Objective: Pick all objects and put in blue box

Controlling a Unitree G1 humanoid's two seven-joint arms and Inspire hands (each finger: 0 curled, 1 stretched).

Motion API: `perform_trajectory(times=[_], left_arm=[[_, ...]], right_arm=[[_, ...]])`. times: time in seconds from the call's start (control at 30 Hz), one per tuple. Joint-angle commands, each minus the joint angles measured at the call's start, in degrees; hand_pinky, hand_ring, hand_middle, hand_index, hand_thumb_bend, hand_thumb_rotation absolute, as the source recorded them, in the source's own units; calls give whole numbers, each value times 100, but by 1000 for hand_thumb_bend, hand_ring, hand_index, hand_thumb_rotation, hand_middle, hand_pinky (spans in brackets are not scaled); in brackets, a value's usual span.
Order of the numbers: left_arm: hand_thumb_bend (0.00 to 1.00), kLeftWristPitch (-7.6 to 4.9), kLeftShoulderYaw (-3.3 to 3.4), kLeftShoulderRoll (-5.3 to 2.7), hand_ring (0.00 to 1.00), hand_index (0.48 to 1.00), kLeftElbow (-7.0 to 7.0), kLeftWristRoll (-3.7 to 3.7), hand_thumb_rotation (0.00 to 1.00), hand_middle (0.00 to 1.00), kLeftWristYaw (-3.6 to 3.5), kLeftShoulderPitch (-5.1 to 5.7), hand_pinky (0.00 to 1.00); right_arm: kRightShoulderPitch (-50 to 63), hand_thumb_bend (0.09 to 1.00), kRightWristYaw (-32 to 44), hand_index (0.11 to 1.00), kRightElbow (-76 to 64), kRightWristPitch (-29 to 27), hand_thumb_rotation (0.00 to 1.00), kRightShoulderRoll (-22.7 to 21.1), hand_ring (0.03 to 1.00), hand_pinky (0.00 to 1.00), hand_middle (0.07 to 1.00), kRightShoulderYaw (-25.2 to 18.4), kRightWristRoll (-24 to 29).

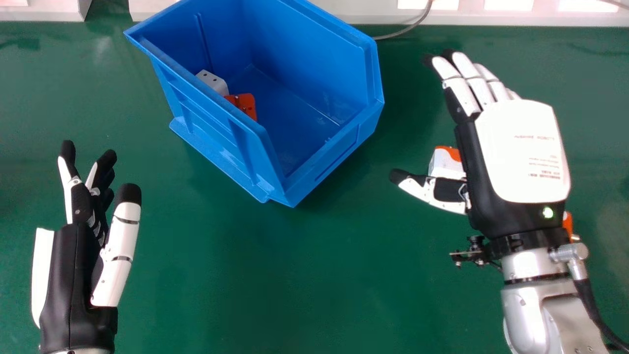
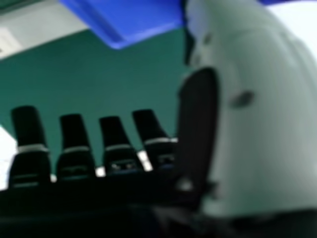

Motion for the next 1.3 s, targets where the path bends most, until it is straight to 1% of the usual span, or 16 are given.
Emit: perform_trajectory(times=[0.0, 0.17, 0.33, 0.43, 0.47, 0.57, 0.63, 0.7, 0.73, 0.83, 0.87, 0.9, 0.97, 1.03, 1.23, 1.27], left_arm=[[370, -157, 28, 24, 967, 953, -48, 8, 810, 950, 18, 32, 968], [395, -94, 21, 15, 972, 953, -106, 0, 800, 954, 28, 61, 978], [398, -148, 25, 26, 975, 956, -49, -38, 803, 956, 3, 16, 986], [429, -151, 40, 23, 961, 945, -47, 19, 806, 947, 47, -4, 959], [433, -134, 43, 29, 959, 944, -61, 12, 803, 946, 45, -5, 957], [426, -94, 43, 48, 963, 951, -95, -65, 781, 953, -5, -1, 962], [419, -90, 49, 46, 962, 952, -103, -80, 766, 953, -13, 7, 963], [412, -80, 51, 40, 960, 949, -131, -57, 749, 949, -6, 24, 966], [417, -110, 54, 37, 959, 948, -122, -40, 756, 949, 2, 22, 962], [427, -135, 65, 48, 957, 947, -123, -41, 771, 948, -9, 37, 953], [424, -151, 72, 52, 957, 947, -120, -24, 778, 949, -2, 43, 949], [452, -148, 78, 50, 956, 946, -131, 5, 792, 949, 16, 51, 944], [439, -150, 82, 58, 958, 947, -149, 28, 785, 950, 20, 63, 949], [422, -122, 82, 52, 959, 947, -164, -8, 781, 951, 11, 69, 952], [420, -86, 56, 6, 961, 948, -272, 12, 765, 955, 38, 152, 950], [425, -84, 52, 7, 960, 947, -284, -6, 768, 953, 26, 166, 948]], right_arm=[[-170, 554, -10, 845, 202, 46, 262, -35, 845, 706, 876, -142, -28], [-549, 579, -63, 821, 944, 26, 235, -141, 825, 686, 860, -193, -7], [-1096, 575, 197, 832, 1818, 90, 250, -255, 830, 702, 868, -141, 61], [-1473, 554, 567, 852, 2344, 157, 281, -334, 856, 750, 887, -63, 102], [-1604, 552, 671, 855, 2520, 162, 290, -356, 859, 756, 889, -34, 113], [-2033, 539, 992, 865, 3050, 193, 322, -431, 867, 767, 897, 112, 79], [-2367, 547, 1138, 859, 3486, 150, 316, -453, 867, 763, 895, 208, 115], [-2683, 558, 1216, 851, 3924, 80, 297, -465, 866, 764, 892, 317, 134], [-2818, 563, 1261, 848, 4100, 56, 290, -466, 864, 762, 890, 371, 140], [-3173, 570, 1460, 846, 4539, 24, 279, -479, 867, 774, 892, 559, 119], [-3289, 577, 1506, 843, 4691, 11, 272, -476, 867, 775, 891, 618, 118], [-3403, 590, 1521, 837, 4853, -11, 262, -474, 863, 770, 888, 685, 109], [-3587, 605, 1508, 826, 5121, -38, 251, -464, 852, 751, 877, 797, 101], [-3767, 601, 1494, 825, 5388, -71, 253, -450, 850, 746, 875, 905, 99], [-4200, 561, 1543, 827, 5966, -51, 270, -383, 853, 761, 873, 1203, 143], [-4254, 556, 1580, 822, 6041, -44, 270, -373, 849, 756, 868, 1241, 168]])
